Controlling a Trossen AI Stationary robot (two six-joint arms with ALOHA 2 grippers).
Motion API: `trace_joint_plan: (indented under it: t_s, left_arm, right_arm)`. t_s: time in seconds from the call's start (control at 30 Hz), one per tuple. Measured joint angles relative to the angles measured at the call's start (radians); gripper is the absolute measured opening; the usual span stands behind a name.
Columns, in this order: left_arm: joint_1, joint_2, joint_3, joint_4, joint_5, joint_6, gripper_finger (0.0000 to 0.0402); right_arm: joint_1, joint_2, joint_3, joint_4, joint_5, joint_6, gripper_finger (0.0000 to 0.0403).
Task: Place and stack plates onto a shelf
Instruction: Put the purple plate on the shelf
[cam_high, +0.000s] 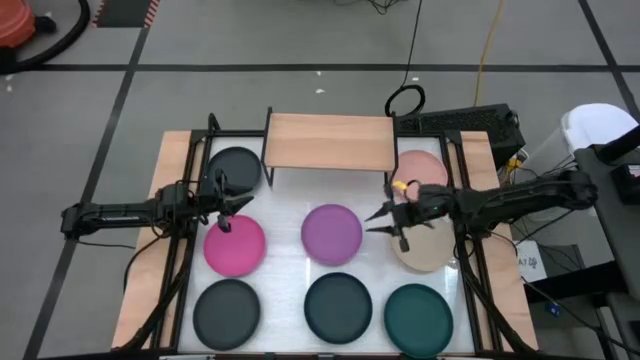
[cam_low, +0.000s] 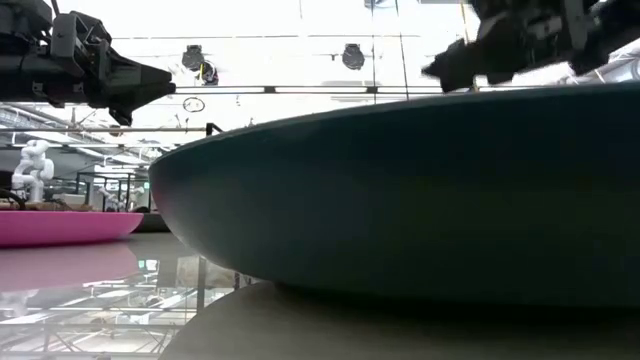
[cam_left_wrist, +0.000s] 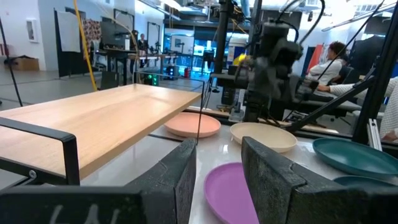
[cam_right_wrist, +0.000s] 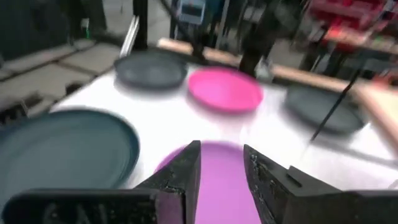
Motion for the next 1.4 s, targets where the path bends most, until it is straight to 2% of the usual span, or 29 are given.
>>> trace_joint_plan:
  t_s: [0.1,0.37,0.63,0.77,0.97,1.1,1.23,1.4]
  left_arm:
    - [0.000,0.000,0.000,0.000,0.000,0.000,0.0133]
    - [0.000,0.000,0.000,0.001,0.000,0.000,0.0133]
    - [0.000,0.000,0.000,0.001,0.000,0.000,0.0133]
    - [0.000,0.000,0.000,0.001,0.000,0.000,0.0133]
    - [0.000,0.000,0.000,0.001,0.000,0.000,0.0133]
    - [0.000,0.000,0.000,0.001,0.001,0.000,0.0133]
    - [0.000,0.000,0.000,0.001,0.001,0.000,0.0133]
    - [0.000,0.000,0.000,0.001,0.001,0.000,0.0133]
  right_arm:
    - [0.000,0.078,0.000,0.009,-0.005,0.083,0.0105]
    - [0.045,0.293,0.000,0.088,-0.005,0.099,0.0121]
    - [0.107,0.436,0.000,0.180,-0.005,-0.038,0.0123]
    - [0.119,0.501,0.000,0.221,-0.002,-0.047,0.0123]
    - [0.118,0.574,0.000,0.226,0.103,-0.046,0.0123]
    - [0.118,0.628,0.001,0.249,0.131,-0.049,0.0123]
    - [0.119,0.664,0.003,0.282,0.130,-0.061,0.0096]
    - [0.126,0.642,0.003,0.288,0.143,-0.074,0.0015]
